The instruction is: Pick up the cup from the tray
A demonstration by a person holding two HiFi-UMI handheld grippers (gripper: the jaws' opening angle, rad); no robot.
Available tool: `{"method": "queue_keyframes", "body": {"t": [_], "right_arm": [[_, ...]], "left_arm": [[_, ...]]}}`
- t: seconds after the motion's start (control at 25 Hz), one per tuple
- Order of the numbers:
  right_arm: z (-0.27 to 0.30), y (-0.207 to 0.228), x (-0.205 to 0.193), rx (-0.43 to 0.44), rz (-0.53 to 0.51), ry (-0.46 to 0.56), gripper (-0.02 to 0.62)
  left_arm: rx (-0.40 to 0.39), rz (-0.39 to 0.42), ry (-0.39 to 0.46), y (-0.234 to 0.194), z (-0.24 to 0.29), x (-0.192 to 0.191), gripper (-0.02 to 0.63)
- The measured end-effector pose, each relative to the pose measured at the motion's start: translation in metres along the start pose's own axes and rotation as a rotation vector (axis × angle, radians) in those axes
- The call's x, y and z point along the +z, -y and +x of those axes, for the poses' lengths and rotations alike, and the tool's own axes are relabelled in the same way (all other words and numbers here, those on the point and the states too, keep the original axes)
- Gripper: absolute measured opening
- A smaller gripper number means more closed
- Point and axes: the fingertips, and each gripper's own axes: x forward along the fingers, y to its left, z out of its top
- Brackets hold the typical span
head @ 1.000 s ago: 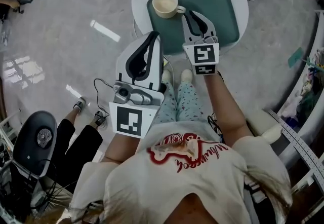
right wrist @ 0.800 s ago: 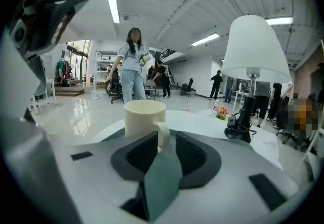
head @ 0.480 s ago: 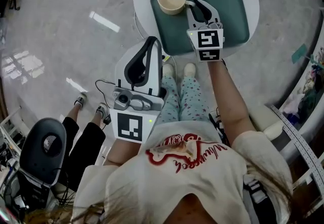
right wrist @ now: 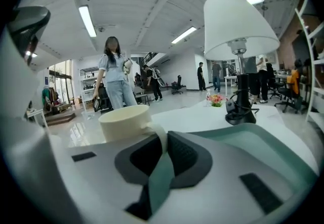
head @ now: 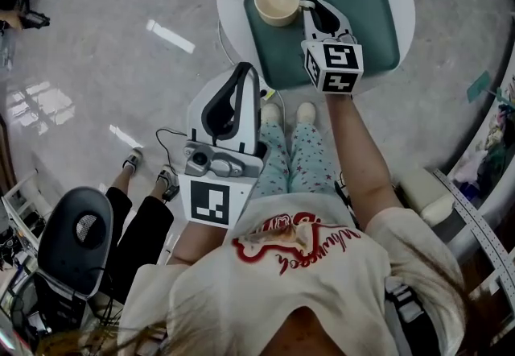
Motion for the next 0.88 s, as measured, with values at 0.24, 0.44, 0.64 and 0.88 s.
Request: {"method": "queue_keyframes", "body": {"t": [0.24,0.44,0.64,0.88], "right_arm": [[-0.018,0.008,0.028,-0.024,-0.006,0.015,0.044],[-0.061,0.009,0.083,0.002,-0.012,0.045,0.043],[-0.111,-0.002,0.148,0.041,-0.031,0.075,0.043],[-0.17,-0.022,0.198,0.119,-0.058,0.121,0.043]], "left_arm": [[-0.021,0.026,-0.012,0.001,-0.002,0.008,0.014],[-0.041,0.041,0.006,0.009,0.003,0.034,0.015],[-0.062,0.073,0.075,0.023,0.01,0.078,0.014],[-0.082,0.114,0.146,0.034,0.004,0.115,0.015]]}}
